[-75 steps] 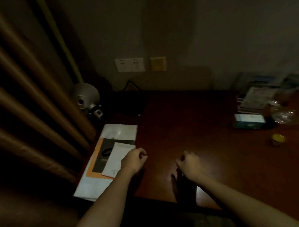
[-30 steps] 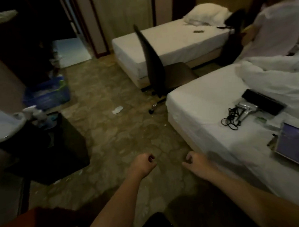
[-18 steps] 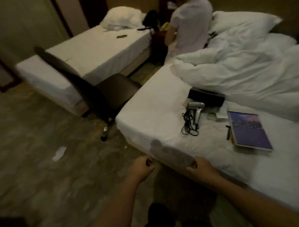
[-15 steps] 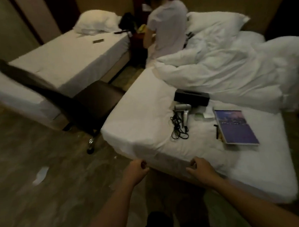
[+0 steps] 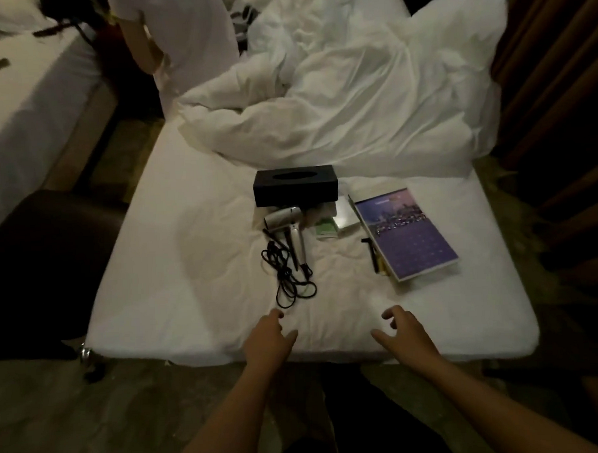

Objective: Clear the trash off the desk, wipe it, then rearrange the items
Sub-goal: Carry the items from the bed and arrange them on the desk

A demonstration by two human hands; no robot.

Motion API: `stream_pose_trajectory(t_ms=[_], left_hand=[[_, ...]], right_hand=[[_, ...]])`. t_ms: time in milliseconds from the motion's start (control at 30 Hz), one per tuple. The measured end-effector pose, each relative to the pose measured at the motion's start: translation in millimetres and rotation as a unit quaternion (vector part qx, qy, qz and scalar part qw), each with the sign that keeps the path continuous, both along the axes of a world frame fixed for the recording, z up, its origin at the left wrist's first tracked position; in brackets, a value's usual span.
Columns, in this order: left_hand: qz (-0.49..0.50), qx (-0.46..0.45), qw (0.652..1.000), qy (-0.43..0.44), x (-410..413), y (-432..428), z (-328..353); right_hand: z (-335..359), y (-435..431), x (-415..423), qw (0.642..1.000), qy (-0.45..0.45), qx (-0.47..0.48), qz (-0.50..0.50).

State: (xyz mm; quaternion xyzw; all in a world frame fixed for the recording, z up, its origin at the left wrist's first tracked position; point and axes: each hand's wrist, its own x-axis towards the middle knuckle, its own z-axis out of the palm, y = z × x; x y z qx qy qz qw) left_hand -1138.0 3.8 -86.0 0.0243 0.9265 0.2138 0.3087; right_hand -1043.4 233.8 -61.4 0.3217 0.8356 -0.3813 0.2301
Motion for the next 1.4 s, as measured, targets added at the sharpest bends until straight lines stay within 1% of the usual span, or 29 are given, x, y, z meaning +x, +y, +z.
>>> stream_pose_trajectory(t_ms=[133,267,333,433,533,667,767,867,933,967,1033,1100,1200,1267,1333,1400], left_hand=[[0.064,-0.043,0.996,-0.033,-33.0,7.8,-22.1],[0.164,-0.03,0.985,-0.047,-68.1,28.7,-47.9],[0.189,-0.028,0.98,-0.062,-87.8,48.3,-58.1],[0.229,-0.023,0.971,-0.057,-123.7,78.6,-76.4],[0.257,-0.046,0.963,-0.067,-159.3,103.9,-97.6],[0.233,-0.075,0.965,-0.091,-189.8,126.2,-130.0],[0.226,-0.106,0.966,-0.064,-199.5,130.3,-158.1],[0.201,-0.136,0.968,-0.063,-201.4,132.8,-174.2],[0.201,-0.138,0.969,-0.05,-201.5,132.1,-177.1],[0.204,-0.125,0.97,-0.033,-200.8,128.2,-178.3],[0.2,-0.077,0.977,0.024,-199.0,112.7,-179.8],[0.166,-0.045,0.983,0.062,-198.8,92.6,-180.4],[0.115,-0.048,0.989,0.078,-202.3,68.7,-179.2],[0.123,-0.063,0.986,0.091,-203.8,53.4,-178.9],[0.156,-0.074,0.98,0.099,-204.5,36.1,-179.6],[0.188,-0.081,0.974,0.095,-206.0,21.7,-179.9]], right_hand=[[-29.1,18.7,-42.5,0.999,-0.038,-0.021,0.013],[-60.8,30.8,-84.1,0.998,-0.053,-0.024,0.039],[-74.7,35.4,-106.5,0.998,-0.05,-0.035,0.033],[-97.6,41.7,-143.0,0.998,-0.031,-0.048,0.019],[-119.3,45.5,-172.4,0.998,-0.015,-0.053,-0.002],[-147.4,42.1,-188.7,0.997,-0.008,-0.066,-0.05],[-167.9,35.3,-189.4,0.989,-0.01,-0.106,-0.107],[-181.2,29.6,-190.8,0.98,-0.01,-0.126,-0.155],[-186.6,26.6,-196.0,0.977,-0.009,-0.126,-0.17],[-188.7,25.3,-199.3,0.976,-0.007,-0.128,-0.174],[-190.8,24.5,-206.2,0.976,0.001,-0.134,-0.174],[-189.0,23.8,-214.2,0.975,0.007,-0.145,-0.171],[-184.8,25.1,-225.2,0.975,0.02,-0.151,-0.161],[-182.1,26.7,-230.1,0.977,0.028,-0.148,-0.154],[-177.3,25.4,-233.9,0.98,0.037,-0.138,-0.14],[-170.6,20.9,-240.6,0.989,0.06,-0.106,-0.089]])
